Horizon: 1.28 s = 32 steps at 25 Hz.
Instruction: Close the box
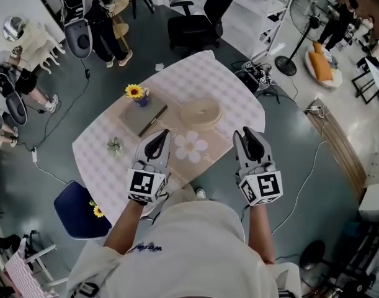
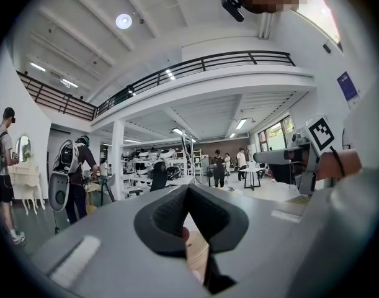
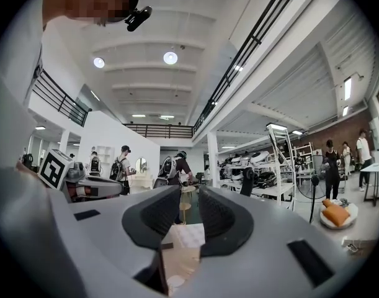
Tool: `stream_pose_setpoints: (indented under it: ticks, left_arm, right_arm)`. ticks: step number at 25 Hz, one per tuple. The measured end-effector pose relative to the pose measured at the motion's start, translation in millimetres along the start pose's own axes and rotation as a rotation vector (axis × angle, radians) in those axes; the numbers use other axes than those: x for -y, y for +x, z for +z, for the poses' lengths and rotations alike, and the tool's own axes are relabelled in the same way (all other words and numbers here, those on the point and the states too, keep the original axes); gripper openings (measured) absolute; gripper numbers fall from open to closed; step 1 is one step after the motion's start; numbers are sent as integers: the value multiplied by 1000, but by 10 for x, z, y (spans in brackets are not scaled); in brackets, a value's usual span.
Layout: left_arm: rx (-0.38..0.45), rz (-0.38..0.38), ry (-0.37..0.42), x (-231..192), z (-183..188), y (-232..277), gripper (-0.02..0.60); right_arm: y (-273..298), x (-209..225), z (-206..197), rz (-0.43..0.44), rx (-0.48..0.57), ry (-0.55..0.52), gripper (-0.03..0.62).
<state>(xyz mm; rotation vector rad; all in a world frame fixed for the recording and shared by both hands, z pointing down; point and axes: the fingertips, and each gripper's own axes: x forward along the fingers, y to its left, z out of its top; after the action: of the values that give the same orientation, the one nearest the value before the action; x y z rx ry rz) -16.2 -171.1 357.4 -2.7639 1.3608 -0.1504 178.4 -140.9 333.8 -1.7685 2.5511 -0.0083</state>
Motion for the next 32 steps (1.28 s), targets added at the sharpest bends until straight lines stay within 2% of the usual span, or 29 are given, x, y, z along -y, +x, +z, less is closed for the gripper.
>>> stream_pose_setpoints:
  ticks: [9, 22, 32]
  left_arm:
    - [-13, -29, 7, 134, -24, 6, 2]
    - [-32, -79, 27, 299, -54, 34, 2]
    - [-43, -43, 11, 150, -77, -40, 2]
  right_arm:
    - [-83, 15, 57, 1, 18, 7, 25]
    - [-173, -33, 58, 29, 9, 45, 3]
    - [-52, -168, 57, 70, -8, 20, 3]
